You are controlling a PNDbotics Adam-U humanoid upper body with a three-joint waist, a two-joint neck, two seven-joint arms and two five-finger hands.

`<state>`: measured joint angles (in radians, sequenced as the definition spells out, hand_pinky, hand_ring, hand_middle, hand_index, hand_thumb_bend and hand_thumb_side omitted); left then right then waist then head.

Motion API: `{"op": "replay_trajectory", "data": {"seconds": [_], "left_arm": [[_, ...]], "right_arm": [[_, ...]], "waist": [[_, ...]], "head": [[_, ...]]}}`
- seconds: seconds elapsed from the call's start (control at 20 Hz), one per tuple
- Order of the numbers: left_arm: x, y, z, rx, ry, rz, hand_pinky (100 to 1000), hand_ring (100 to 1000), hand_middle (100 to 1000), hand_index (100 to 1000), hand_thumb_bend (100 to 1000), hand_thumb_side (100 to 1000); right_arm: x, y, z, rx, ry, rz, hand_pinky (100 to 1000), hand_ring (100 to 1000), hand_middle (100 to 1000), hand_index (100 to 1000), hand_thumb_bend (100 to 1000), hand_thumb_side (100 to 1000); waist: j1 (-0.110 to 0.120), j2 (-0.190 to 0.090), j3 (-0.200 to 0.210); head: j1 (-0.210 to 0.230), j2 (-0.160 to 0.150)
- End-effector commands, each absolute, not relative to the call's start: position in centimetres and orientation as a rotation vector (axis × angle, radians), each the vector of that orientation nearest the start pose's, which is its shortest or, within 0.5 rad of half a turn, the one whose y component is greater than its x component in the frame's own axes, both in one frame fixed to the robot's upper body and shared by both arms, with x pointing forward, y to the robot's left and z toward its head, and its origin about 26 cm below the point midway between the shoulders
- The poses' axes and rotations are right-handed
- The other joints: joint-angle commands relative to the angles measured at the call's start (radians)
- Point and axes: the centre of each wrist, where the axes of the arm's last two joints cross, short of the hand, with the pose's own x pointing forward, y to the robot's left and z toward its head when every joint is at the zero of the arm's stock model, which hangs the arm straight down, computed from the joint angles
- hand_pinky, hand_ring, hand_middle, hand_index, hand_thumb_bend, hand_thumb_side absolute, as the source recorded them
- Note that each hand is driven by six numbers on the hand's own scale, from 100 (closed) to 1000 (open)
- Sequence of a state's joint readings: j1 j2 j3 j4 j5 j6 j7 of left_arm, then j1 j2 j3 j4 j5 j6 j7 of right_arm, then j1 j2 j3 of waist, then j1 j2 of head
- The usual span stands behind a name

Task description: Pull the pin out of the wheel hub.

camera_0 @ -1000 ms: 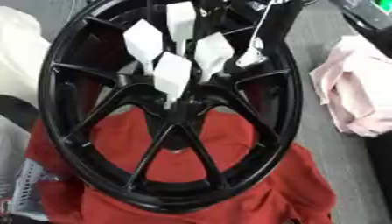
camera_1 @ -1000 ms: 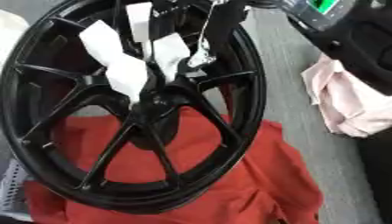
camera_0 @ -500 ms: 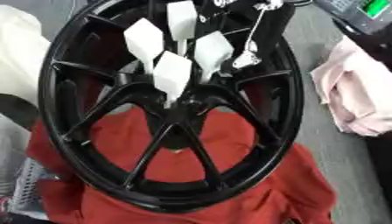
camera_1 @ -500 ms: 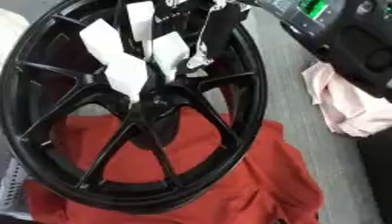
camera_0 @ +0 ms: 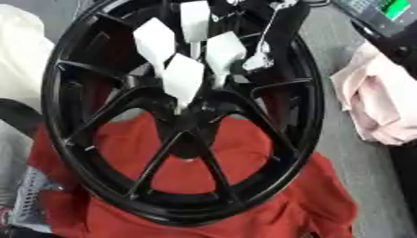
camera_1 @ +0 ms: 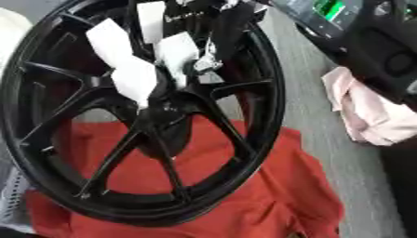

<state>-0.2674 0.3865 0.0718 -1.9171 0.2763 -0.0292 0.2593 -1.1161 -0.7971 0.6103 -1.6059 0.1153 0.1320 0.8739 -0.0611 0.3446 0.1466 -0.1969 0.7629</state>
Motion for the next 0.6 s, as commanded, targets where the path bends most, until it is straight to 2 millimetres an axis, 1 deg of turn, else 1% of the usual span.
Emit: {"op": "replay_trajectory", "data": {"seconds": [0.05,0.1,0.15,0.2,0.4,0.6], "left_arm": [[30.6,29.8,19.3,0.138,-2.238,0.077,792,730,689,872,116,871],[30.6,29.8,19.3,0.138,-2.238,0.078,792,730,689,872,116,871],[30.6,29.8,19.3,0.138,-2.238,0.079,793,730,689,872,116,871],[30.6,29.8,19.3,0.138,-2.238,0.079,793,730,689,872,116,871],[30.6,29.9,19.3,0.143,-2.238,0.081,793,731,689,871,115,870],[30.5,30.0,19.3,0.148,-2.238,0.084,793,731,689,872,116,870]], "right_arm": [[37.0,-19.2,35.3,-0.322,-1.386,1.976,733,667,440,543,100,192],[37.0,-19.2,35.4,-0.318,-1.393,1.967,729,660,433,536,100,177],[37.0,-19.3,35.5,-0.314,-1.399,1.959,717,641,406,513,100,128],[37.0,-19.4,35.6,-0.309,-1.406,1.952,713,632,394,506,100,101],[36.6,-19.7,36.3,-0.301,-1.427,1.931,699,611,364,479,129,100],[35.5,-20.5,37.7,-0.301,-1.457,1.920,693,605,360,475,139,100]], "waist": [[0.006,-0.020,-0.002],[0.006,-0.020,-0.003],[0.006,-0.021,-0.003],[0.006,-0.021,-0.004],[0.007,-0.024,-0.006],[0.008,-0.026,-0.012]], "head": [[-0.002,-0.004],[-0.002,-0.004],[-0.002,-0.004],[-0.002,-0.004],[0.000,-0.003],[0.003,-0.003]]}}
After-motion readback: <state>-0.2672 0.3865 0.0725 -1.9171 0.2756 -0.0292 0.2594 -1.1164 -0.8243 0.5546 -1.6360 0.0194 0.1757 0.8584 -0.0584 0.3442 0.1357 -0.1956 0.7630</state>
